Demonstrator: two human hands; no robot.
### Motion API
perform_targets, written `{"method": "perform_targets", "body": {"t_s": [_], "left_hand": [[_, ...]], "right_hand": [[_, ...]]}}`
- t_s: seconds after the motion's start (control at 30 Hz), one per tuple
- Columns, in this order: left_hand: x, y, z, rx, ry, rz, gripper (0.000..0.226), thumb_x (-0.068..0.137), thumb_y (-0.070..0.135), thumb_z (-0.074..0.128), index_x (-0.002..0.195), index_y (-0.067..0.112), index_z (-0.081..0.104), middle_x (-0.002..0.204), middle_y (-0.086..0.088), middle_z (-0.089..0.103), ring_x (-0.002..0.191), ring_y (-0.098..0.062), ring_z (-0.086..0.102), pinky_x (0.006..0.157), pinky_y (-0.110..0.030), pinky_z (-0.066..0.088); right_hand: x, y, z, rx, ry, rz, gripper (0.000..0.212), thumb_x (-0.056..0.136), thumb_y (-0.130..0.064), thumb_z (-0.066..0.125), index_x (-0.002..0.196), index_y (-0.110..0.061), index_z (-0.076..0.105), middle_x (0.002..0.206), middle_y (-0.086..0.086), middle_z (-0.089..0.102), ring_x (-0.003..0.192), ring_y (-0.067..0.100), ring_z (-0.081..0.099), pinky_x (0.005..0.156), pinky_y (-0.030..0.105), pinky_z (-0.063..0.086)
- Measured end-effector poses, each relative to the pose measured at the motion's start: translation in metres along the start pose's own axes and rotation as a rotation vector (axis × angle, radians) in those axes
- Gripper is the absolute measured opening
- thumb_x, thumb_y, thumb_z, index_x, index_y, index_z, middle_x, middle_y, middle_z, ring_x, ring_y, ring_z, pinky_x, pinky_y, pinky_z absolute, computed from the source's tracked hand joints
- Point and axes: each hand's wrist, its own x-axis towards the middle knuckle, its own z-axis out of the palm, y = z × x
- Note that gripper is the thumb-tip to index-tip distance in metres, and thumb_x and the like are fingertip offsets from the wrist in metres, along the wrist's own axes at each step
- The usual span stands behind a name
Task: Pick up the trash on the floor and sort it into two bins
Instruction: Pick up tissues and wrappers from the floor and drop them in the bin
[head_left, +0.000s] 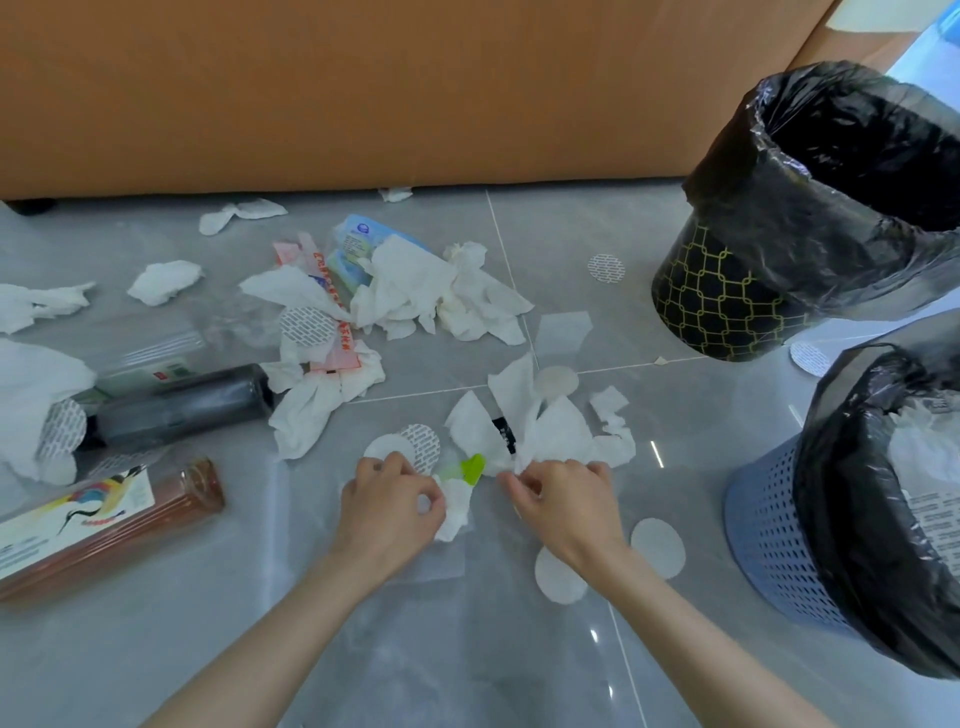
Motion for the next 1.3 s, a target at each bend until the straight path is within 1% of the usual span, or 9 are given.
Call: {"method": "perform_targets", "body": {"t_s": [0.13,0.23,0.33,0.4,0.67,0.83,0.97,1.13,1.3], "left_hand": [[-0.012,-0.002,0.001,-0.044,0.192,0.064,0.018,0.085,0.037,0.059,0.098,0.032,0.07,0.108,0.006,0.048,0.112,-0.017,0.04,0.09,-0.026,0.03],[-0.015,-0.002,0.001,-0.083,0.246,0.09,0.032,0.082,0.038,0.064,0.114,0.033,0.063,0.12,0.006,0.045,0.119,-0.017,0.035,0.095,-0.028,0.031],[-0.016,-0.001,0.003,-0.021,0.108,0.06,0.059,0.078,0.048,0.065,0.133,0.038,0.045,0.139,0.007,0.032,0.13,-0.019,0.025,0.101,-0.031,0.032],[-0.017,-0.002,0.005,0.038,0.026,0.049,0.069,0.077,0.05,0.066,0.138,0.042,0.035,0.146,0.006,0.025,0.133,-0.02,0.021,0.103,-0.032,0.031],[-0.022,-0.005,0.011,0.107,0.045,0.019,0.044,0.086,0.033,0.061,0.127,0.035,0.047,0.138,0.004,0.033,0.12,-0.025,0.035,0.093,-0.033,0.035],[-0.019,-0.003,0.012,0.207,0.12,0.033,0.035,0.089,0.03,0.057,0.122,0.028,0.047,0.126,0.004,0.046,0.109,-0.024,0.046,0.085,-0.032,0.038],[-0.015,-0.009,0.013,0.193,0.133,0.061,0.042,0.085,0.024,0.062,0.126,0.027,0.051,0.12,0.001,0.053,0.107,-0.027,0.05,0.083,-0.035,0.041],[-0.017,-0.012,0.014,0.273,0.247,0.205,0.03,0.051,0.011,0.086,0.075,0.021,0.071,0.07,0.002,0.062,0.057,-0.023,0.059,0.038,-0.023,0.041],[-0.013,-0.012,0.002,0.173,0.338,0.217,0.016,0.072,0.012,0.077,0.085,0.02,0.073,0.073,0.001,0.064,0.059,-0.026,0.061,0.039,-0.027,0.044]], "right_hand": [[-0.009,-0.006,-0.02,0.115,0.328,0.028,0.05,0.087,-0.06,0.043,0.053,-0.025,0.055,0.054,-0.012,0.059,0.057,0.01,0.055,0.076,0.033,0.039],[-0.001,0.001,-0.03,0.238,0.477,0.012,0.024,0.085,-0.048,0.06,0.078,-0.025,0.064,0.085,-0.011,0.063,0.082,0.017,0.054,0.066,0.031,0.041],[0.013,0.018,-0.025,0.164,-0.029,0.036,0.057,0.082,-0.037,0.068,0.133,-0.03,0.045,0.141,-0.004,0.038,0.125,0.024,0.033,0.085,0.032,0.042],[0.015,0.024,-0.018,0.071,-0.278,0.044,0.077,0.078,-0.034,0.072,0.143,-0.031,0.032,0.151,-0.002,0.023,0.132,0.029,0.025,0.097,0.036,0.038],[-0.004,0.031,0.007,0.176,-0.026,0.057,0.025,0.082,-0.007,0.062,0.105,-0.016,0.067,0.114,0.002,0.057,0.106,0.029,0.05,0.077,0.028,0.036],[-0.01,0.031,0.007,0.151,-0.007,0.095,0.019,0.086,-0.011,0.058,0.102,-0.018,0.066,0.101,0.003,0.062,0.09,0.029,0.058,0.065,0.031,0.039],[-0.022,0.02,-0.006,0.396,0.213,0.169,0.016,0.086,-0.009,0.058,0.098,-0.016,0.065,0.094,-0.005,0.062,0.079,0.017,0.058,0.069,0.032,0.045],[-0.037,0.005,-0.026,0.547,0.393,0.152,0.011,0.086,-0.009,0.061,0.093,-0.016,0.065,0.088,-0.011,0.06,0.074,0.014,0.058,0.066,0.031,0.048],[-0.039,0.001,-0.043,0.598,0.448,0.117,0.011,0.085,-0.008,0.063,0.091,-0.018,0.066,0.09,-0.009,0.063,0.074,0.007,0.058,0.063,0.023,0.047]]}}
